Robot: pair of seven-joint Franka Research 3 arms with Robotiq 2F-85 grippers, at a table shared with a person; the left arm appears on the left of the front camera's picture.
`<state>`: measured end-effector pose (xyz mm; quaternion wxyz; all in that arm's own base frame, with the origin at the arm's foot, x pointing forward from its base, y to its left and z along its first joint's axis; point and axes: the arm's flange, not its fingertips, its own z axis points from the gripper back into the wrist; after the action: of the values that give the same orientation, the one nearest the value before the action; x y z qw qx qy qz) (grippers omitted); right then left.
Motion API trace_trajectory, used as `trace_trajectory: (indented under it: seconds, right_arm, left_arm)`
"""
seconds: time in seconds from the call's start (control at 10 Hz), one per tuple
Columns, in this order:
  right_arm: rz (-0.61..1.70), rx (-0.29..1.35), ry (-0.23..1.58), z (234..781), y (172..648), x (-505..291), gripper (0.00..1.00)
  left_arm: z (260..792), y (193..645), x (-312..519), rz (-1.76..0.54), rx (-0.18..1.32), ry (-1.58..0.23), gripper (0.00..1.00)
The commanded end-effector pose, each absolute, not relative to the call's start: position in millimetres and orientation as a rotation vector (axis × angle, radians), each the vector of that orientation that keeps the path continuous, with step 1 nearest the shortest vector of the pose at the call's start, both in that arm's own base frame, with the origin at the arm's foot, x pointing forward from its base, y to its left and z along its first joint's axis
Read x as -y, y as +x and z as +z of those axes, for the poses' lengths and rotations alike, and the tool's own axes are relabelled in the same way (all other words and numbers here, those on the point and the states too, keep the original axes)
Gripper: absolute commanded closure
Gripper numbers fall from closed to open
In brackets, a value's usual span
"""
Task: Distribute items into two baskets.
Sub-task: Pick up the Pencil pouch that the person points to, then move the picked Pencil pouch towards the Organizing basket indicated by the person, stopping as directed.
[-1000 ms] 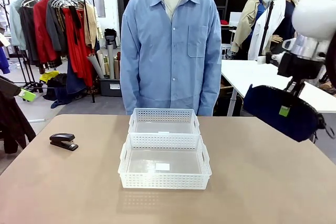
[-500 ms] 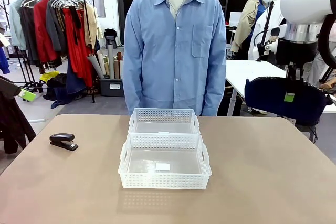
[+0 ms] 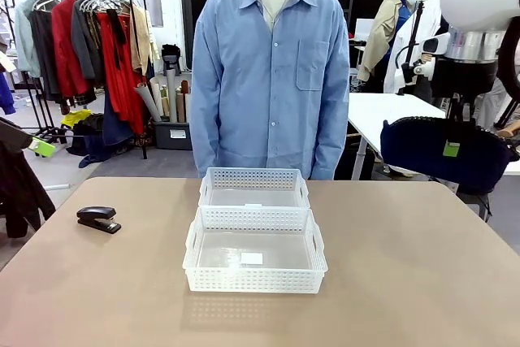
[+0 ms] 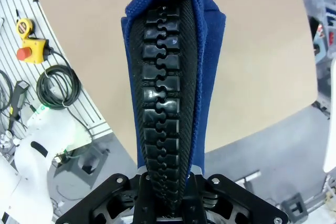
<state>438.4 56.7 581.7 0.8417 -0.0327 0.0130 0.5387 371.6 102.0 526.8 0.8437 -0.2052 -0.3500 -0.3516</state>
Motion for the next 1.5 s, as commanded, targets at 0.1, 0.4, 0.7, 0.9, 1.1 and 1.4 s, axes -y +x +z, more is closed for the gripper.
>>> trace_trajectory:
  seconds: [0.1, 0.4, 0.7, 0.9, 1.1, 1.4]
  right_arm:
    - [1.142, -0.02, -0.086, 581.4, 441.4, -57.8, 1.0]
    - [1.142, -0.02, -0.086, 581.4, 441.4, -57.8, 1.0]
    - [1.142, -0.02, -0.086, 581.4, 441.4, -57.8, 1.0]
    - [1.142, -0.02, -0.086, 581.4, 441.4, -57.8, 1.0]
    - [1.142, -0.02, -0.086, 581.4, 441.4, -57.8, 1.0]
    - [1.142, -0.02, -0.086, 581.4, 441.4, -57.8, 1.0]
  left_arm:
    - [526.6, 371.4, -103.6, -0.754, 0.756, -0.448, 0.0]
    - [526.6, 371.4, -103.6, -0.754, 0.756, -0.448, 0.0]
    - [526.6, 371.4, -103.6, -0.754, 0.756, -0.448, 0.0]
    - [526.6, 371.4, -103.6, -0.754, 0.756, -0.448, 0.0]
    - [526.6, 371.4, -103.6, -0.754, 0.756, -0.448, 0.0]
    - [526.6, 371.4, -103.6, -0.754, 0.756, -0.448, 0.0]
